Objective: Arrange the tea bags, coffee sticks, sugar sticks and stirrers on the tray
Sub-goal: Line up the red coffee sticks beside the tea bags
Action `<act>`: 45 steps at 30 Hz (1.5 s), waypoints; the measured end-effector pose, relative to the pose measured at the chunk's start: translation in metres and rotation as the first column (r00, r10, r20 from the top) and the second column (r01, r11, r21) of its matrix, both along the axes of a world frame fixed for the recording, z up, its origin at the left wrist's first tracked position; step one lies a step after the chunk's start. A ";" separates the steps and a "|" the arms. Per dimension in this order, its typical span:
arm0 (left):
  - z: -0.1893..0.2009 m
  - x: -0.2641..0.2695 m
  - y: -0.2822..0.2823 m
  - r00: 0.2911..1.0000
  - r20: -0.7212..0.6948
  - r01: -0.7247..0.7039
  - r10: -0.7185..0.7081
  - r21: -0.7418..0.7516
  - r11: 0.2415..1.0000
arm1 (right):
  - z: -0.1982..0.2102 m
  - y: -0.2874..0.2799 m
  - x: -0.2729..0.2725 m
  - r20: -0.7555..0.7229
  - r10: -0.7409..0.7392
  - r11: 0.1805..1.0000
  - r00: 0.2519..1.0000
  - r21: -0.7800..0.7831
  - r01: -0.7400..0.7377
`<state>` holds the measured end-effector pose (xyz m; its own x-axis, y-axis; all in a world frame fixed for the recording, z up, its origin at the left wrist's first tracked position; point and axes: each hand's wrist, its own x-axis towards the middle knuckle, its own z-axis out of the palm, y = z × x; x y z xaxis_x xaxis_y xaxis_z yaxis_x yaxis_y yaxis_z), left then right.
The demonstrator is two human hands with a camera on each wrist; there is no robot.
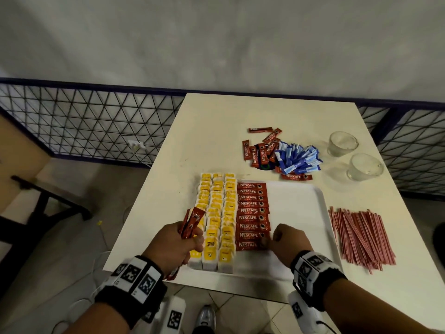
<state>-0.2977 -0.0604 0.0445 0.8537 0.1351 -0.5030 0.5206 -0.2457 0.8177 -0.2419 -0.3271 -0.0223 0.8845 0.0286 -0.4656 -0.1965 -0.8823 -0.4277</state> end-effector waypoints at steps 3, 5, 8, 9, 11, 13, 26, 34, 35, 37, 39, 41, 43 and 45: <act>-0.002 -0.001 0.003 1.000 0.002 0.011 -0.011 0.007 1.000 | 0.000 0.010 0.000 0.194 0.324 0.943 0.926 0.015 -0.333; -0.003 -0.002 0.003 1.000 0.002 0.021 -0.021 0.003 1.000 | -0.008 0.019 0.002 0.244 0.517 0.851 0.820 -0.045 -0.523; -0.003 -0.002 0.002 1.000 0.004 0.027 -0.027 -0.012 1.000 | -0.014 0.026 0.007 0.224 0.606 0.795 0.763 -0.139 -0.591; -0.002 -0.002 0.002 1.000 0.006 0.029 -0.029 -0.017 0.999 | -0.017 0.026 0.007 0.227 0.608 0.793 0.761 -0.147 -0.591; -0.001 -0.001 0.003 0.999 0.010 0.036 -0.036 -0.026 0.999 | -0.018 0.026 0.008 0.226 0.605 0.796 0.764 -0.153 -0.585; -0.001 -0.001 0.004 0.999 0.010 0.046 -0.046 -0.029 0.999 | -0.019 0.025 0.008 0.227 0.604 0.797 0.764 -0.164 -0.582; -0.001 0.003 -0.003 0.960 -0.082 0.244 -0.268 -0.227 0.943 | 0.064 0.057 0.010 0.355 0.293 0.846 0.888 0.336 -0.413; 0.010 0.017 -0.019 0.997 -0.016 0.073 -0.082 -0.291 0.954 | 0.075 0.054 0.010 0.174 0.040 0.799 0.984 0.586 -0.136; 0.010 0.019 -0.019 1.000 0.008 0.002 0.000 -0.321 0.947 | 0.073 0.049 0.010 0.148 -0.005 0.780 0.989 0.619 -0.089; 0.009 0.021 -0.022 0.995 0.050 -0.065 0.088 -0.347 0.936 | 0.073 0.043 0.007 0.095 -0.039 0.740 0.995 0.671 -0.035; 0.008 0.023 -0.029 0.989 0.068 -0.098 0.133 -0.373 0.923 | 0.072 0.037 0.005 0.049 -0.069 0.688 0.996 0.726 0.012; 0.008 0.024 -0.036 0.984 0.063 -0.123 0.164 -0.413 0.902 | 0.068 0.030 0.005 0.027 -0.103 0.652 0.994 0.757 0.047; 0.008 0.023 -0.042 0.985 0.066 -0.120 0.162 -0.417 0.901 | 0.064 0.024 0.004 0.030 -0.112 0.664 0.993 0.746 0.052; 0.006 0.022 -0.047 0.987 0.075 -0.106 0.145 -0.382 0.918 | 0.064 0.021 0.002 0.028 -0.114 0.674 0.993 0.736 0.057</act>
<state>-0.2754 -0.1070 0.0509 0.8903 0.0624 -0.4510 0.4382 0.1514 0.8860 -0.2396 -0.3061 0.0421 0.9280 0.2578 -0.2689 -0.2012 -0.2605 -0.9443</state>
